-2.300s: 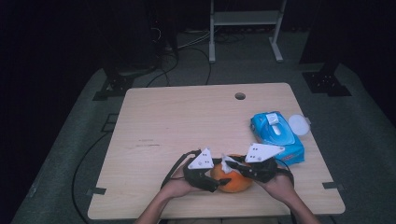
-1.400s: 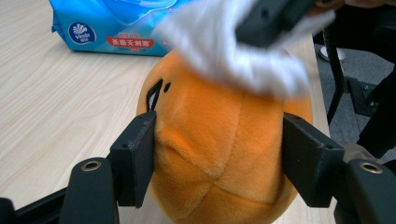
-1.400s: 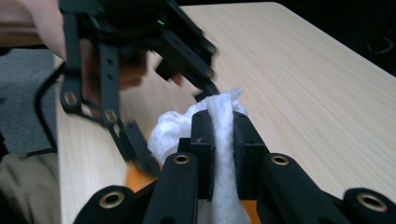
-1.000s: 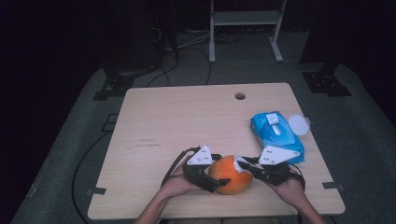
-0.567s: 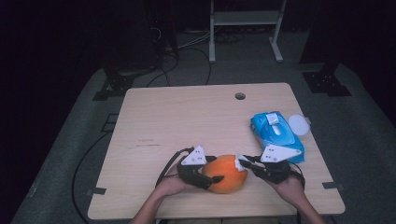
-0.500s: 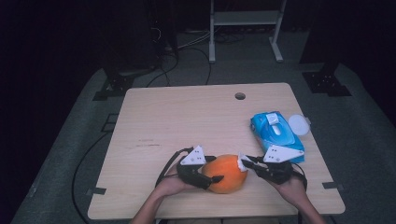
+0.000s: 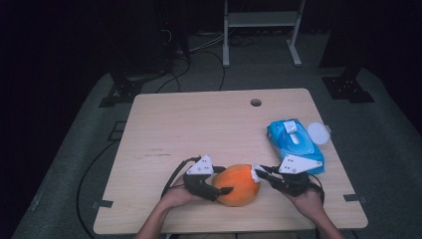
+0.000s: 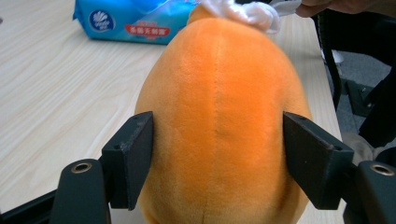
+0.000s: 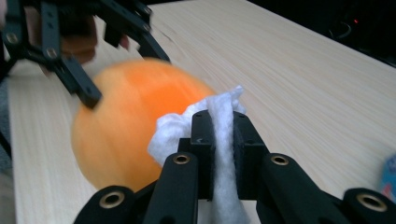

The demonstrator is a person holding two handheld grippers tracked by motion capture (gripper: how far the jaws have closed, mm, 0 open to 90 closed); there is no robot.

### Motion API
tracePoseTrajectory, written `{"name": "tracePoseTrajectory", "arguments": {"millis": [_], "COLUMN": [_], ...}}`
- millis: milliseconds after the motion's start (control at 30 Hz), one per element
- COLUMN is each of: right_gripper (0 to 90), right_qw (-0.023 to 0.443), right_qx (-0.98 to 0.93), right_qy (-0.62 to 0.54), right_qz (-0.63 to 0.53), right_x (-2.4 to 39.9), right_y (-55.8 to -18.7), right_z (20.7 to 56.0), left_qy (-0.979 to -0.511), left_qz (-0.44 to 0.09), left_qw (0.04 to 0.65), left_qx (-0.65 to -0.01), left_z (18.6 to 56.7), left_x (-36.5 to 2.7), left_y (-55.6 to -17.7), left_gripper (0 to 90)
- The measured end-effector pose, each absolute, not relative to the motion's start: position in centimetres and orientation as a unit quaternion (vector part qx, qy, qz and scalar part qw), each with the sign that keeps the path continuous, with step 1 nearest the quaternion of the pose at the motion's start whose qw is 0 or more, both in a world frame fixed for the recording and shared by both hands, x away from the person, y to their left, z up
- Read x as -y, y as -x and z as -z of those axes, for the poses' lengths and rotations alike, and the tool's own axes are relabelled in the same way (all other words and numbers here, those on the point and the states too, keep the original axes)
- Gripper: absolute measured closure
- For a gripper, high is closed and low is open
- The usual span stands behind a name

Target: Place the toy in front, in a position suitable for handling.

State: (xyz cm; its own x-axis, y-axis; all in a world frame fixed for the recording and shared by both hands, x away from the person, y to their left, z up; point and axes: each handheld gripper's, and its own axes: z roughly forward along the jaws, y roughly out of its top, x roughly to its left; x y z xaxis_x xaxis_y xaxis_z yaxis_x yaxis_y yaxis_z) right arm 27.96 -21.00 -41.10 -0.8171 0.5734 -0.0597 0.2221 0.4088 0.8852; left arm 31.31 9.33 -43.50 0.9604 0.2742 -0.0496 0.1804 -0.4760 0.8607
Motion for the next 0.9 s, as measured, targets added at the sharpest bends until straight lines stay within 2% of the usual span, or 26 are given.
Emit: {"name": "tracePoseTrajectory", "arguments": {"millis": [100, 267, 633, 800, 900], "right_gripper": [80.4, 80.4, 80.4, 80.4, 80.4], "right_qw": [0.173, 0.155, 0.131, 0.127, 0.134], "right_qx": [-0.822, -0.828, -0.799, -0.806, -0.819], "right_qy": [-0.248, -0.237, -0.276, -0.26, -0.245], "right_qz": [-0.483, -0.485, -0.518, -0.517, -0.502], "right_x": [21.5, 20.9, 21.6, 20.6, 19.6], "right_y": [-27.8, -26.9, -29.8, -29.7, -29.5], "right_z": [41.7, 42.1, 41.0, 40.4, 40.2], "left_qy": [-0.853, -0.856, -0.868, -0.87, -0.871], "left_qz": [-0.037, -0.041, -0.061, -0.064, -0.066], "left_qw": [0.498, 0.497, 0.484, 0.483, 0.48], "left_qx": [-0.151, -0.134, -0.092, -0.073, -0.082], "left_z": [43.7, 43.7, 43.0, 42.8, 42.7], "left_x": [-10.0, -9.7, -7.9, -6.5, -6.6], "left_y": [-31.8, -31.4, -30.1, -29.7, -29.8], "left_gripper": [28.1, 29.2, 30.9, 28.4, 28.5]}}
